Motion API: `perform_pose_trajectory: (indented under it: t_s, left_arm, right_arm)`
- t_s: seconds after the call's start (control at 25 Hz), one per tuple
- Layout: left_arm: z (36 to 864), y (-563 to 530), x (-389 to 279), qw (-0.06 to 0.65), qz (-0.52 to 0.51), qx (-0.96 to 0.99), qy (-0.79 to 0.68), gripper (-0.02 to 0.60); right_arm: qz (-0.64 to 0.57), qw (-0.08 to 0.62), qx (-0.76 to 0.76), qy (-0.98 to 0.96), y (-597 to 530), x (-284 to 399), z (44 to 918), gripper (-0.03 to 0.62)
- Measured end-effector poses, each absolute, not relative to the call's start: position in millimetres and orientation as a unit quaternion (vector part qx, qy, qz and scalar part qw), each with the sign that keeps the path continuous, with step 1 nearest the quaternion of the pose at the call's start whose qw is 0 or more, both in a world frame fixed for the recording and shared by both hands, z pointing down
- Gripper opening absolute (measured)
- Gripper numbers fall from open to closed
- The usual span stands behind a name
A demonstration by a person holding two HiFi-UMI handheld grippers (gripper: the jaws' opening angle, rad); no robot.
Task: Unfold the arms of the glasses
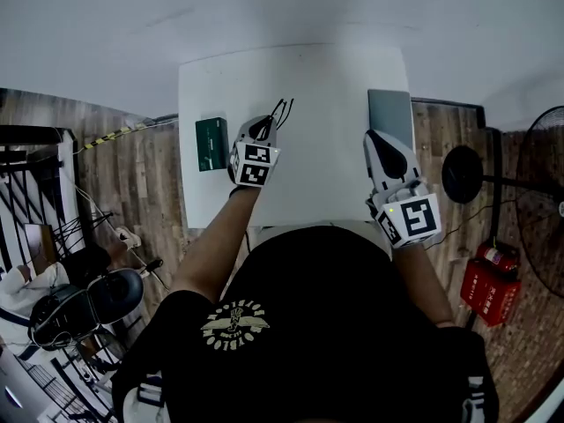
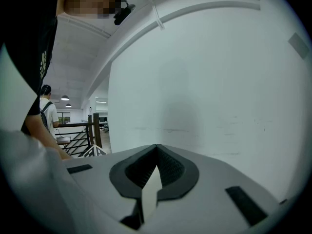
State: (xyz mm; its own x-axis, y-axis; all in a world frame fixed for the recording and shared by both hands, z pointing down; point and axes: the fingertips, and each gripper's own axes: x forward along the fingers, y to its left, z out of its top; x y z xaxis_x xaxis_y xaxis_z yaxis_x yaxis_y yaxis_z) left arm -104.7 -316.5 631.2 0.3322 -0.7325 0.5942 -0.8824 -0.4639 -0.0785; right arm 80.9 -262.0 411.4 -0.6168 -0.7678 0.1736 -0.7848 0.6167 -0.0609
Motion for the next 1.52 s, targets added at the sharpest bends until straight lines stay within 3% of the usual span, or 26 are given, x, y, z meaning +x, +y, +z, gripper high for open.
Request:
perform_pose_trajectory:
  t_s: [0.64, 1.24, 1.52]
  left_arm:
    - [477.0, -292.0, -112.8, 0.082, 0.139, 0.842, -0.515, 0.021]
    - [428.8, -242.2, -111.4, 0.048, 0.093, 0.881, -0.461, 0.021]
    - [425.1, -240.0, -112.0, 0.033, 0.099, 0.889, -0.446, 0.021]
  right_arm:
    - [0.046, 0.061, 0.421, -0.904, -242.9, 33.3, 394.3, -0.005]
    - [0.058, 0.051, 0.367, -0.927, -217.6, -47.7, 385.3, -0.003]
    - [0.082, 0.043, 0.347, -0.933, -221.5, -70.7, 389.4, 0.051]
